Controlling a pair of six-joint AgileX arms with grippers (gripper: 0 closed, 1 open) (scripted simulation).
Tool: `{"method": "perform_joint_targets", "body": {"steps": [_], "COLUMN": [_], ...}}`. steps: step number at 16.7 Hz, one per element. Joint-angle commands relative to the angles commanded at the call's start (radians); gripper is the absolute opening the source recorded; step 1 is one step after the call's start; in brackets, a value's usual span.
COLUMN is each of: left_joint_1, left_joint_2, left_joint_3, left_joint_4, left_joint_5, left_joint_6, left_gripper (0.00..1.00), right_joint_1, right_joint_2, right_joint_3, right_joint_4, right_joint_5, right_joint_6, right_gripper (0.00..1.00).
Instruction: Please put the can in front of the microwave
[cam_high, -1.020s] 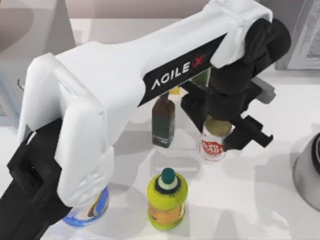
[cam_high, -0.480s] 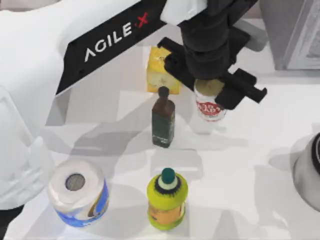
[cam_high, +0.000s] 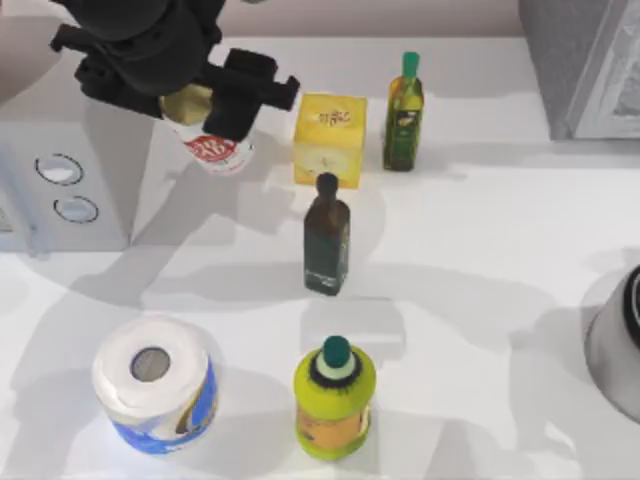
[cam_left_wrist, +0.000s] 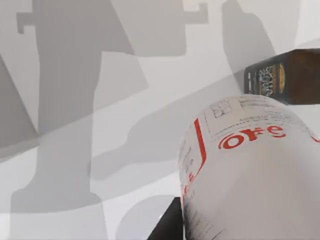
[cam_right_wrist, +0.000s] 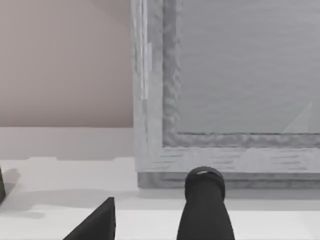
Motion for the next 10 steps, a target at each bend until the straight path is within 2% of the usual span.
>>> {"method": "perform_joint_targets", "body": {"steps": [6,10], "left_joint_1": [0.286,0.423], "left_joint_2": [-0.261,-0.351], "left_joint_3": [-0.454,-0.7], "left_joint_4": [0.053,0.078], "left_joint_5": [-0.016,-0.017], "left_joint_6": [0.02,0.048], "left_gripper": [0.0,0.0], "right_joint_1": [0.0,0.0], "right_joint_2": [0.0,0.0], "right_joint_3": [0.0,0.0], "right_joint_4": [0.0,0.0], "right_joint_5": [0.0,0.0], "right_joint_6": [0.0,0.0], "right_gripper": [1.0,1.0]}}
